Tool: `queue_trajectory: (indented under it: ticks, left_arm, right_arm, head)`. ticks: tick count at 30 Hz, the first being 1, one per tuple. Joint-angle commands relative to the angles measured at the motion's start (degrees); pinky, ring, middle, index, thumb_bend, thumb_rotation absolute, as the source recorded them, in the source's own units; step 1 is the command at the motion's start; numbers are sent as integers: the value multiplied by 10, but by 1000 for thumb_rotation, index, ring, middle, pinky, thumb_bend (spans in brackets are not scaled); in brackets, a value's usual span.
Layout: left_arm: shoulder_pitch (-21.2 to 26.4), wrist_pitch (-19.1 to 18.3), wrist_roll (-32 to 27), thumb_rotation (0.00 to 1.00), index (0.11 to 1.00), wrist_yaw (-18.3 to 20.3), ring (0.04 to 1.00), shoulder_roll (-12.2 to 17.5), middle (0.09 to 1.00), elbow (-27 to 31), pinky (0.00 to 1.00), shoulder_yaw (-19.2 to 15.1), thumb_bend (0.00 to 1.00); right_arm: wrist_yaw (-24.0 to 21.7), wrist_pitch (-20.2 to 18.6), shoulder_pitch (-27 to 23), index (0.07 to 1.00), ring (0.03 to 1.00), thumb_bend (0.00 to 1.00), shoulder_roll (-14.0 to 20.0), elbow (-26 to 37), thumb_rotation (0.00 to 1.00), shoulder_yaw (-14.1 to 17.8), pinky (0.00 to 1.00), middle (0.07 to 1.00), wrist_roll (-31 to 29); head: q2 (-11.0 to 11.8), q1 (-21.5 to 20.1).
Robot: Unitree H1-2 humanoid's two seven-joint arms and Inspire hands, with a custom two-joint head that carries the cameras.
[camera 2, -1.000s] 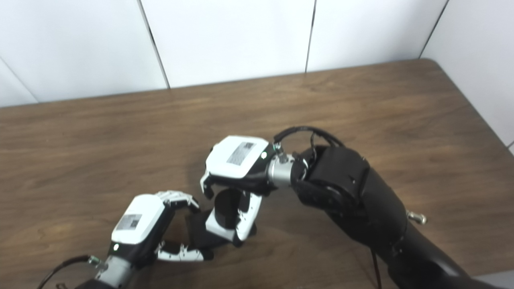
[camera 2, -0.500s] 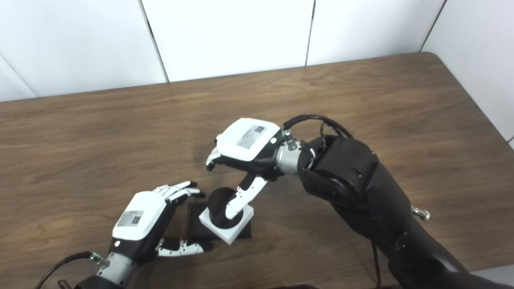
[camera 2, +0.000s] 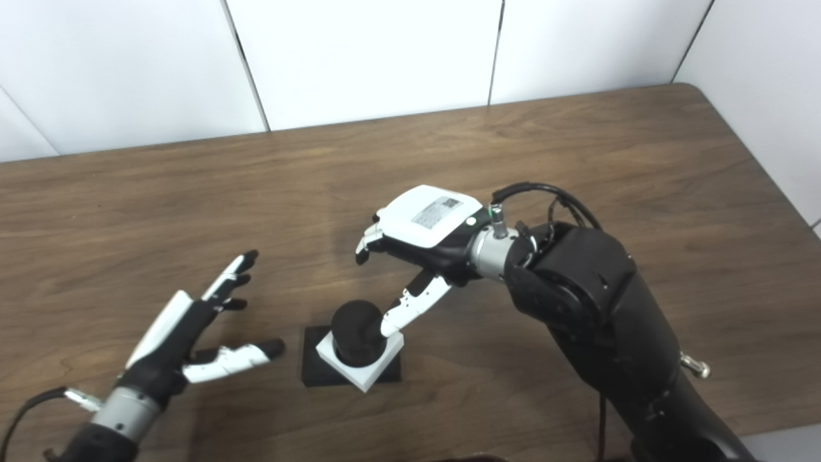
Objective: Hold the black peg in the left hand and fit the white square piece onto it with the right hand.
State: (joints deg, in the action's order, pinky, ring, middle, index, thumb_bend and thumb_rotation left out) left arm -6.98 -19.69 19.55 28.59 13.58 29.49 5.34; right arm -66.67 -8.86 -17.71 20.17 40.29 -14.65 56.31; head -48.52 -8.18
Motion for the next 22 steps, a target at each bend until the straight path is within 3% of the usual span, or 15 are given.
queue_trajectory:
  ticks: [1, 5, 9, 11, 12, 16, 19, 22]
  left_arm:
    - [6, -24, -56, 574, 1000, 4, 990, 9, 999, 28, 938, -19, 1000]
    - [-6, -13, -128, 595, 1000, -28, 995, 3, 998, 23, 996, -70, 1000]
    - [-25, 25, -124, 734, 985, -87, 915, -14, 952, 5, 880, -94, 988]
    - [-38, 58, -132, 759, 975, -126, 892, -40, 937, -12, 836, -108, 902]
    - [-44, 76, -140, 743, 959, -146, 885, -56, 923, -22, 830, -115, 813]
    - [-64, 160, -147, 741, 923, -198, 886, -86, 903, -62, 877, -124, 610]
    - [-68, 184, -164, 838, 926, -216, 914, -87, 917, -82, 943, -123, 639]
    - [-67, 183, -170, 911, 954, -227, 934, -83, 937, -95, 976, -121, 658]
  right_arm:
    - [28, -17, -3, 801, 948, 804, -2, 2, 883, 21, 974, 875, -13]
    - [88, -36, 38, 816, 926, 771, -13, -19, 883, 67, 933, 870, -75]
    - [161, -63, 97, 904, 933, 748, -39, -40, 907, 112, 904, 900, -139]
    - [220, -65, 143, 938, 946, 704, -66, -53, 893, 137, 865, 922, -177]
    - [252, -57, 166, 940, 945, 665, -81, -60, 907, 148, 847, 932, -197]
    - [382, -14, 240, 875, 901, 514, -148, -90, 887, 179, 820, 902, -271]
    - [442, -14, 272, 866, 860, 453, -196, -108, 901, 200, 779, 891, -362]
    - [469, -37, 288, 905, 902, 406, -198, -117, 988, 202, 825, 926, -443]
  head:
    - [-1, 0]
    - [4, 2]
    - [7, 1]
    - [7, 1]
    - [6, 3]
    - [8, 2]
    - [8, 2]
    - [12, -6]
